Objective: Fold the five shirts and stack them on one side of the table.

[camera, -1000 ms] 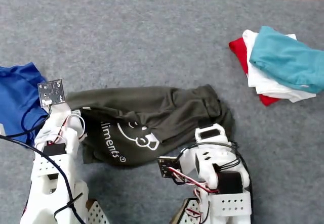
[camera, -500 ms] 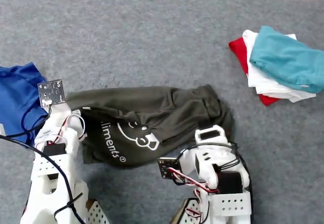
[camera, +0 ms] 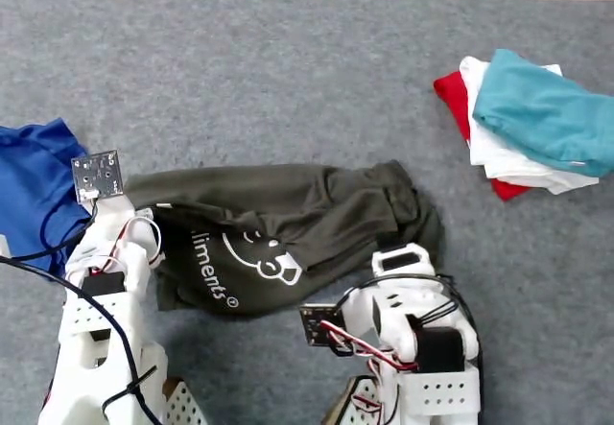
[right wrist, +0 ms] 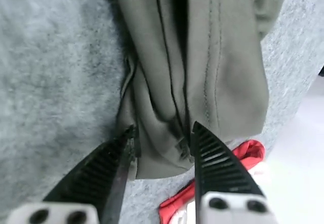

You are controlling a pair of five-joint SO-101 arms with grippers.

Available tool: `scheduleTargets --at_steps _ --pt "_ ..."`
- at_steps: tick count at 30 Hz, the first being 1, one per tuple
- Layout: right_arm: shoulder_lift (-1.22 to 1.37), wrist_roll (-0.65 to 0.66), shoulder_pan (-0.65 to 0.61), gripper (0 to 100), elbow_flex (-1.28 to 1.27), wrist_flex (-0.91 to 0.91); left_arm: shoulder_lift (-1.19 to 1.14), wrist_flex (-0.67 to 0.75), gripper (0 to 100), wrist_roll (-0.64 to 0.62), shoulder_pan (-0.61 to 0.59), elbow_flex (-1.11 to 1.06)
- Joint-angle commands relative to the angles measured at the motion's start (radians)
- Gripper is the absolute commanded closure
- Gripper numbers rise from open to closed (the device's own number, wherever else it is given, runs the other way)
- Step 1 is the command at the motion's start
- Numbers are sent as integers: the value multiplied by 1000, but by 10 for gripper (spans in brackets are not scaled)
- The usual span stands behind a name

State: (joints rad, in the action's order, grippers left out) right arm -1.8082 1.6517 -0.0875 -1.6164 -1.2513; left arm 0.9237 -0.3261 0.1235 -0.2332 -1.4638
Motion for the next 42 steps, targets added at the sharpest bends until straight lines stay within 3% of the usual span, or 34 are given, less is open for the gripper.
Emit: scheduleTargets --at_steps 1,5,15,25,36,42 --pt "-108 3 42 829 71 -6 4 18 980 -3 14 6" --pt "-108 3 48 829 128 -80 4 14 980 -3 14 6" --pt "-90 6 47 829 108 21 4 11 980 -3 14 5" --pt "429 -18 47 829 363 31 4 17 980 -3 14 5" --pt "386 -18 -25 829 229 123 4 18 979 -3 14 8" --pt "541 -54 -36 829 295 97 4 14 981 34 15 5"
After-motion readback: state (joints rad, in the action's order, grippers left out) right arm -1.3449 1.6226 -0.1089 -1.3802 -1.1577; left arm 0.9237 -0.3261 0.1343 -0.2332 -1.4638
